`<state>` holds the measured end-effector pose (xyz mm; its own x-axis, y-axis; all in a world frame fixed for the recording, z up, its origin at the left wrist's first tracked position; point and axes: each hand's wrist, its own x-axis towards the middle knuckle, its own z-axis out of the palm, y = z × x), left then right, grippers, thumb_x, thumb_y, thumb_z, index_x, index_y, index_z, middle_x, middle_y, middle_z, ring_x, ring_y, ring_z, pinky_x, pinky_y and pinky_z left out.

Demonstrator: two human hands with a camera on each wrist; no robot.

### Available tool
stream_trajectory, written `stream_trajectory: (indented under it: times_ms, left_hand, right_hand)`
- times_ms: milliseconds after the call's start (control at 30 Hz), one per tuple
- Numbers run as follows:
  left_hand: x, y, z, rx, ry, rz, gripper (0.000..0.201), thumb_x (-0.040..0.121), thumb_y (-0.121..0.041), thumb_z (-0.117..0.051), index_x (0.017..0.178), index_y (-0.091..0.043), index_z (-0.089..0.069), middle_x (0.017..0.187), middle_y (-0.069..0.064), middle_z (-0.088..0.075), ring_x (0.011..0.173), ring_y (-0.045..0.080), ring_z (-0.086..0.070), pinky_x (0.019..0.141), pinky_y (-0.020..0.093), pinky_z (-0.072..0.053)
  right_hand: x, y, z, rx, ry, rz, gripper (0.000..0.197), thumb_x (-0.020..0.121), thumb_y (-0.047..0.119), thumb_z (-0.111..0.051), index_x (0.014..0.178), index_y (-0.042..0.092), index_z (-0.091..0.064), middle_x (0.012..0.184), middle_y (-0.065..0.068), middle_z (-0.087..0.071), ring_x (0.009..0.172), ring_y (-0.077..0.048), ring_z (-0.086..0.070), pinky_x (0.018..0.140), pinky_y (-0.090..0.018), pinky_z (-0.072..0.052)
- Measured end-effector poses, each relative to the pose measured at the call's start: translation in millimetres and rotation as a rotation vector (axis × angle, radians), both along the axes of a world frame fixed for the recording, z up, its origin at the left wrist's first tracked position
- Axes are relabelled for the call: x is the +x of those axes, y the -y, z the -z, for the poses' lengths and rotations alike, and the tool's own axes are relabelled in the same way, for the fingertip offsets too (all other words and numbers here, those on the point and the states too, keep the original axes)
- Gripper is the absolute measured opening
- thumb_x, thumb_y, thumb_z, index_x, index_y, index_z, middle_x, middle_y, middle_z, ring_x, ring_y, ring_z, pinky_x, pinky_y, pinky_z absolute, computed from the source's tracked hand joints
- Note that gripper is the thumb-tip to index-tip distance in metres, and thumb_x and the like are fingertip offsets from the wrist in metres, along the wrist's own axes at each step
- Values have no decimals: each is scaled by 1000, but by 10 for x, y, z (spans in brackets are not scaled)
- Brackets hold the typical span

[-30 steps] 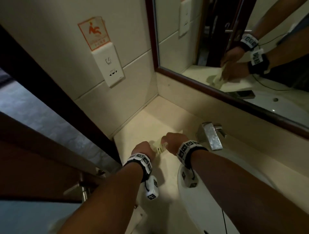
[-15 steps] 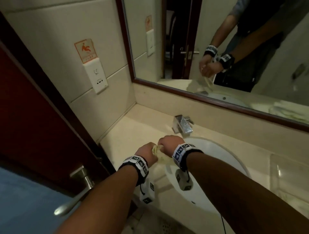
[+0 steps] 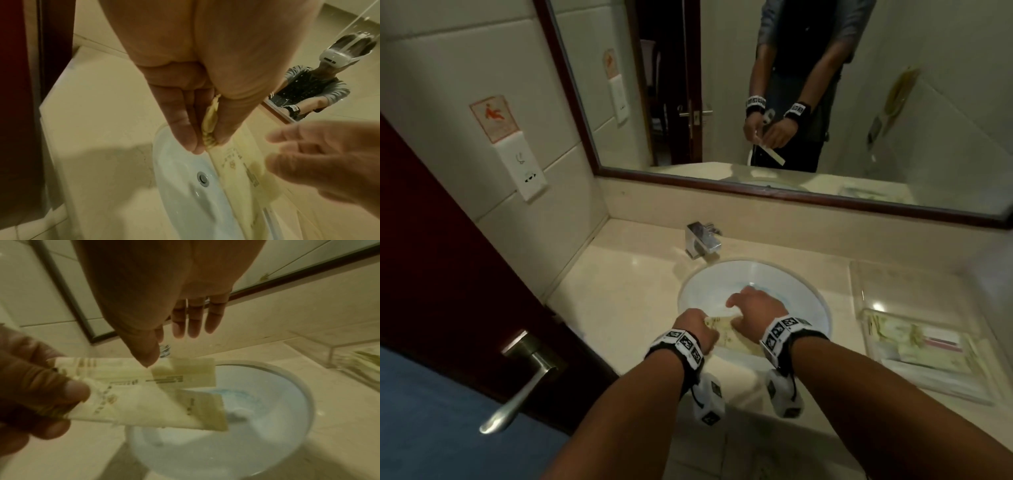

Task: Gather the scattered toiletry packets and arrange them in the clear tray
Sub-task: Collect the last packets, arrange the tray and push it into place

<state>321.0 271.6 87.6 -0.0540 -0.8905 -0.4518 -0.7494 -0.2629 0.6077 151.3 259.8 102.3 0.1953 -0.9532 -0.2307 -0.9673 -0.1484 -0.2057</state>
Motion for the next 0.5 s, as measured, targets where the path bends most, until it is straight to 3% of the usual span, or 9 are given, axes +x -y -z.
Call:
stream_trajectory:
  times_ms: [167,367,433,500]
  left_hand:
    - [-239,29,-86,10,-125,-54,12,75,-14,-66,73,-3,-68,67,16,-70,59,28,-69,62,47,-62]
    - [-910,95,-277,58,-249,-43,6,82,-2,-65,76,-1,-67,66,19,-67,59,27,-64,69,47,-62]
    - [-1191,91,-246,94,-293,-41,4,85,1,-64,82,-3,-65,68,17,-65,58,26,-62,70,47,-60]
    - [-1462,95,-182,123,-311,-25,19,85,2,-63,103,-3,-63,80,19,-66,58,26,-62,68,43,-60]
  right_hand:
    - [-578,-131,-31,64,-73,227,68,82,54,-61,143,35,-38,139,-7,-42,123,-32,-49,98,-46,-47]
    - [-1258,-226,40,152,89,392,77,86,52,-57,152,31,-24,144,-12,-37,118,-32,-57,95,-41,-52]
    - [-1513,-252,75,171,149,439,78,87,50,-58,154,32,-21,144,-13,-37,119,-33,-57,93,-38,-51]
    - [-1792,-292,115,177,188,465,77,87,49,-60,153,32,-24,140,-11,-45,118,-31,-57,92,-37,-51]
